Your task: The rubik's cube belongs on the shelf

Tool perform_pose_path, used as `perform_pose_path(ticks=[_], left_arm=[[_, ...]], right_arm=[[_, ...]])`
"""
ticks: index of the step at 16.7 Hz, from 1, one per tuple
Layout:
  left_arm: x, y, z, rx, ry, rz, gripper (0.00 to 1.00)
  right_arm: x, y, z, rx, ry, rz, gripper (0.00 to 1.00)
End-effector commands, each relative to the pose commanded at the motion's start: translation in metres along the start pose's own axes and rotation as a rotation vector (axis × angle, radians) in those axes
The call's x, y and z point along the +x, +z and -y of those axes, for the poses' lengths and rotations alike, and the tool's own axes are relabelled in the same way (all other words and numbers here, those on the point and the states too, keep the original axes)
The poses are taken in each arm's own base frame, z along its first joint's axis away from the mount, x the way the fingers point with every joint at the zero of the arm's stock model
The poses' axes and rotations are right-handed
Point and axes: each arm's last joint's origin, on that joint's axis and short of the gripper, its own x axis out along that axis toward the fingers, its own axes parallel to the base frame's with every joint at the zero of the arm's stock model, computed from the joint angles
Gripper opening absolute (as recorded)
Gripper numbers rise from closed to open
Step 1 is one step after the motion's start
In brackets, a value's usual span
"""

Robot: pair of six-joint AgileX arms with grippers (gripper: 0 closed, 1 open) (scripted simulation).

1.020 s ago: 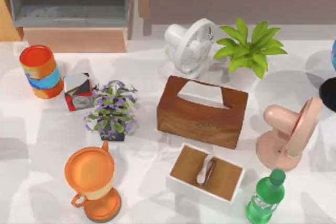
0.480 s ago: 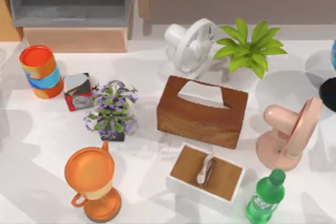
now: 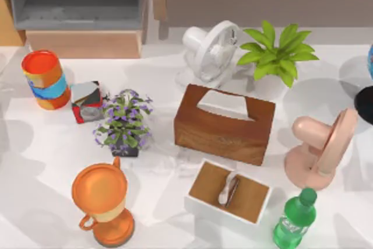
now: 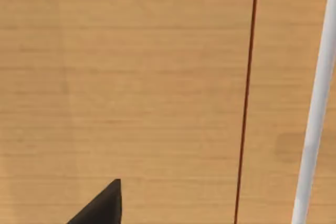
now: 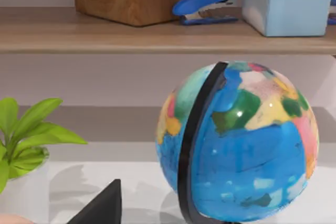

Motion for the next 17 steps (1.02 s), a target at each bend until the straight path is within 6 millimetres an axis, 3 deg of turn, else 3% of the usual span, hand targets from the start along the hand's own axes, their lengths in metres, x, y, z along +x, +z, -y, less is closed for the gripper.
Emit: perform_pose_path(ticks=[5,9,17], left_arm=[[0.020,-0.001,0.000,0.001,0.001,-0.001,1.00],[0.022,-0.001,0.000,0.001,0.001,-0.001,1.00],[0.022,-0.001,0.000,0.001,0.001,-0.001,0.40]], right_arm=[[0.000,0.000,0.000,0.000,0.000,0.000,1.00],[0.000,0.000,0.000,0.000,0.000,0.000,1.00],[0.000,0.000,0.000,0.000,0.000,0.000,1.00]])
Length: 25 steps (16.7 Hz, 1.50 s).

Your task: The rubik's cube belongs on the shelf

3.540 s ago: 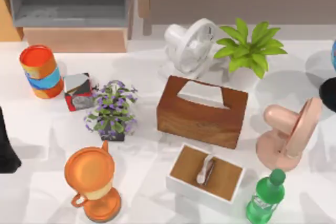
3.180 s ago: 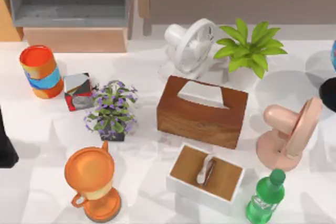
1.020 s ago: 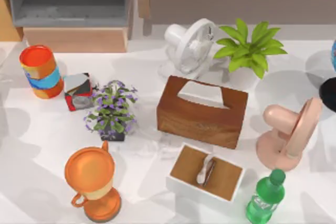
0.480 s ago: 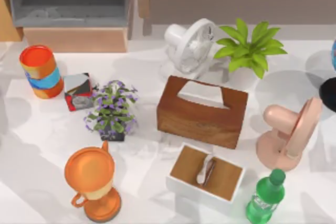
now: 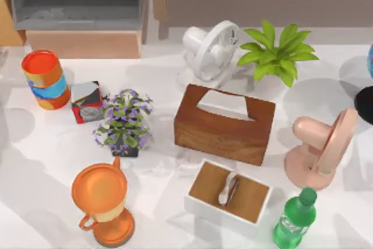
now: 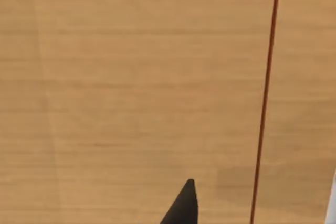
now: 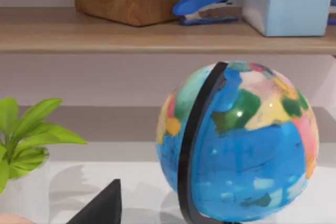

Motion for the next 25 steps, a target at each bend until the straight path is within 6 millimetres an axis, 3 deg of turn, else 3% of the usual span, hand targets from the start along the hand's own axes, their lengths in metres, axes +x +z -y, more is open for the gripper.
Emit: perform_pose_path(ticks=[5,6,16,22,25], left_arm=[[0.000,0.000,0.000,0.000,0.000,0.000,0.02],[0.000,0.000,0.000,0.000,0.000,0.000,0.00],[-0.005,-0.002,0.003,-0.008,-0.009,0.001,0.00],[-0.052,0.001,0.015,-0.035,-0.054,-0.004,0.00],[-0.064,-0.001,0.005,-0.013,-0.018,-0.003,0.00]], right_arm=[[0.000,0.000,0.000,0.000,0.000,0.000,1.00],[0.000,0.000,0.000,0.000,0.000,0.000,1.00],[0.000,0.000,0.000,0.000,0.000,0.000,1.00],[0.000,0.000,0.000,0.000,0.000,0.000,1.00],[0.000,0.000,0.000,0.000,0.000,0.000,1.00]])
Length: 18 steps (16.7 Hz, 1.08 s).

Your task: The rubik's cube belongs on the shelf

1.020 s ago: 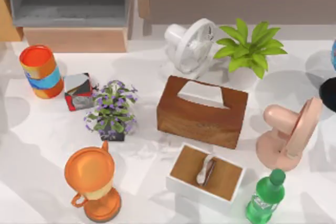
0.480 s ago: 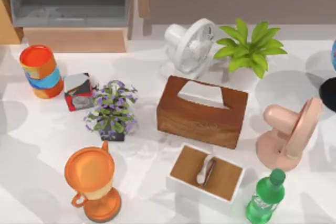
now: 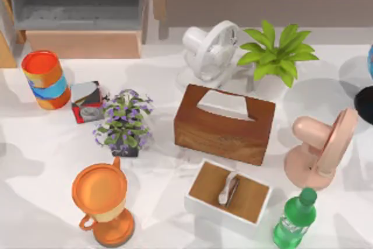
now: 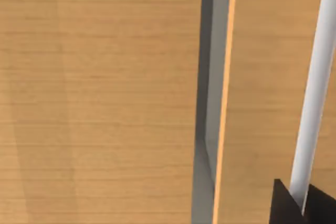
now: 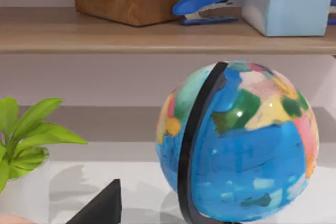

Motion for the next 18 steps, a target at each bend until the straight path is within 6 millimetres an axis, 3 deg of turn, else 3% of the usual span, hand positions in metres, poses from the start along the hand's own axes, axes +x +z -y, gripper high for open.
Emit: perform_pose_path(ticks=[4,14,18], left_arm=[[0.001,0.001,0.001,0.000,-0.002,0.004,0.00],[-0.059,0.002,0.004,-0.004,-0.008,0.003,0.00],[-0.060,0.002,0.003,-0.002,-0.006,0.007,0.00]], right_arm=[[0.000,0.000,0.000,0.000,0.000,0.000,1.00],[0.000,0.000,0.000,0.000,0.000,0.000,1.00],[0.000,0.000,0.000,0.000,0.000,0.000,1.00]])
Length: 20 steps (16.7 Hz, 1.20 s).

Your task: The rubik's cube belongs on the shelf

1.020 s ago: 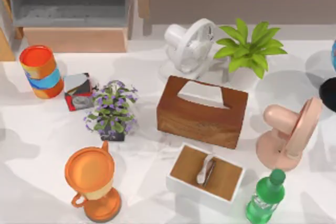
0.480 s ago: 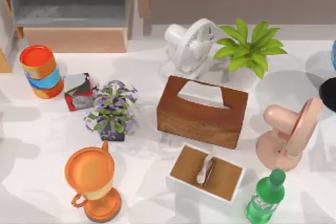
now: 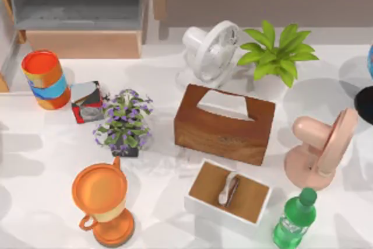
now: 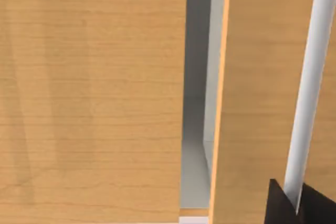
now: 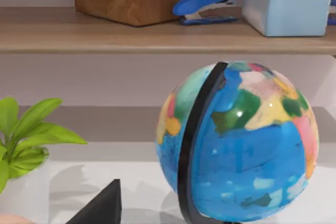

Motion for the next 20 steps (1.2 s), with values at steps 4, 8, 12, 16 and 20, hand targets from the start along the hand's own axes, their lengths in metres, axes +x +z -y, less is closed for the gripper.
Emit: perform_pose_path(ticks=[4,8,12,16,20], left_arm=[[-0.016,-0.004,-0.004,0.009,0.014,-0.011,0.00],[-0.048,-0.005,-0.003,0.008,0.014,-0.013,0.00],[-0.063,0.000,0.001,0.000,0.000,0.000,0.00],[-0.063,0.000,0.001,0.000,0.000,0.000,0.08],[-0.063,0.000,0.001,0.000,0.000,0.000,0.38]], right_arm=[[0.000,0.000,0.000,0.000,0.000,0.000,1.00],[0.000,0.000,0.000,0.000,0.000,0.000,1.00],[0.000,0.000,0.000,0.000,0.000,0.000,1.00],[0.000,0.000,0.000,0.000,0.000,0.000,1.00],[0.000,0.000,0.000,0.000,0.000,0.000,1.00]])
